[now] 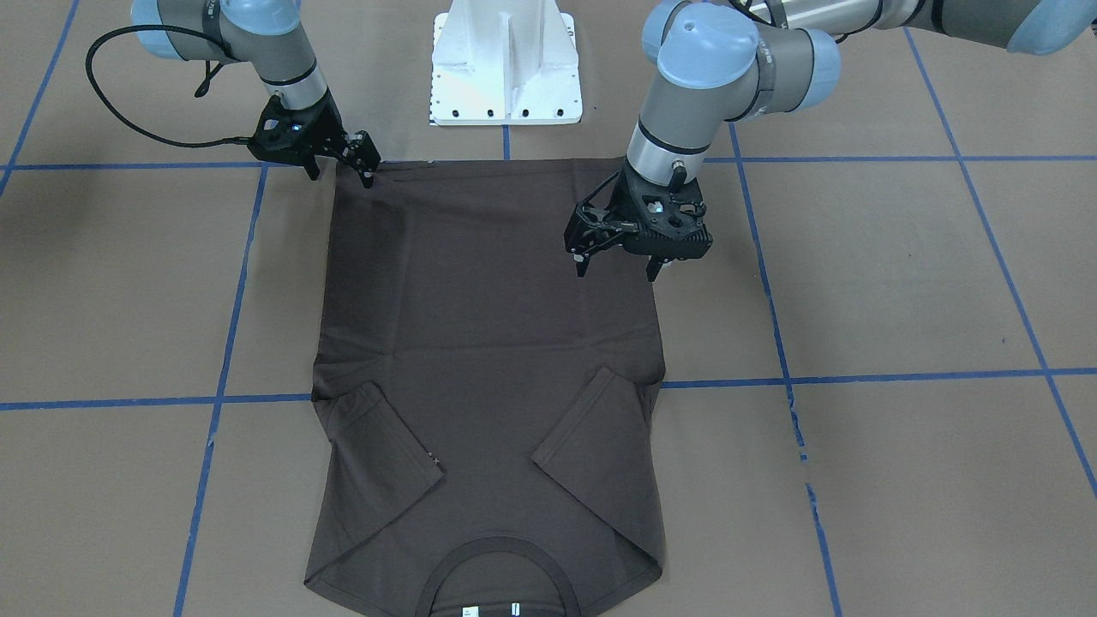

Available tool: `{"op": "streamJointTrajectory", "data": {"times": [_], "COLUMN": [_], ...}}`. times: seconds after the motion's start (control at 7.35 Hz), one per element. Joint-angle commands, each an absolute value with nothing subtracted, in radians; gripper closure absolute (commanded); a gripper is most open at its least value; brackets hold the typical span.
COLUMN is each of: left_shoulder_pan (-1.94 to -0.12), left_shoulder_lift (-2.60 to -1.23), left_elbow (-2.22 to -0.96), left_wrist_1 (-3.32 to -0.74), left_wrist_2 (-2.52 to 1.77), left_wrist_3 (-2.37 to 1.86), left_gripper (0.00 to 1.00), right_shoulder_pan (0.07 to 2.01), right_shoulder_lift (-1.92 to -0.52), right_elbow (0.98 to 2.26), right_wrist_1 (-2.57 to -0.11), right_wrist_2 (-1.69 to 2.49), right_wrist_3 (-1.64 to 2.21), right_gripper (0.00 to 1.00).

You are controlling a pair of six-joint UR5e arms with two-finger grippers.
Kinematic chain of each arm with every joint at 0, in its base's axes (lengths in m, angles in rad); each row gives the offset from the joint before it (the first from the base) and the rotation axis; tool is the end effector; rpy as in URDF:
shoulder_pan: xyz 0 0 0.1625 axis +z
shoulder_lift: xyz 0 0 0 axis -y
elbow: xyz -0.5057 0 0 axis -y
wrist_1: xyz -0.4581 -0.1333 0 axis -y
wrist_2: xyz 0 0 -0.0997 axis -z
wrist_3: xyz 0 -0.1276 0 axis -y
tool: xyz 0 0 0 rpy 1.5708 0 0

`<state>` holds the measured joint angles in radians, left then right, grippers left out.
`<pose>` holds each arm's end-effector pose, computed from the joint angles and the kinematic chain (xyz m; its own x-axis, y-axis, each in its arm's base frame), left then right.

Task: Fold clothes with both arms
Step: 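Move the left gripper back while the right gripper reaches the hem corner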

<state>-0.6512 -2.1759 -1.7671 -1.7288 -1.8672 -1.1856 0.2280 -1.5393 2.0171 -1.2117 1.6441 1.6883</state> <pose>0.5491 -0.5392 0.2377 0.5694 0.0179 -0.8218 0.1894 0.9700 0.1523 -0.5409 -0.2527 0.4685 0.6277 0.2657 0.7317 -0.2477 0.9593 -0.1358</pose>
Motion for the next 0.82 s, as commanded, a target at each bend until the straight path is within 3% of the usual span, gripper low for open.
{"op": "streamJointTrajectory", "data": {"times": [0.0, 0.14, 0.54, 0.68], "left_shoulder_pan": [-0.652, -0.652, -0.650, -0.649], "left_shoulder_lift": [-2.177, -2.177, -2.178, -2.178], "left_elbow": [-1.767, -1.769, -1.769, -1.770], "left_wrist_1": [-1.729, -1.729, -1.729, -1.729], "left_wrist_2": [-1.868, -1.868, -1.868, -1.868], "left_wrist_3": [-1.186, -1.186, -1.184, -1.184], "left_gripper": [0.00, 0.00, 0.00, 0.00], "right_shoulder_pan": [0.227, 0.227, 0.227, 0.229], "right_shoulder_lift": [-1.539, -1.533, -1.532, -1.532], "right_elbow": [2.020, 2.020, 2.025, 2.025], "right_wrist_1": [-1.212, -1.212, -1.212, -1.212], "right_wrist_2": [1.660, 1.675, 1.689, 1.704], "right_wrist_3": [1.689, 1.689, 1.689, 1.689], "right_gripper": [0.42, 0.49, 0.86, 0.92]}}
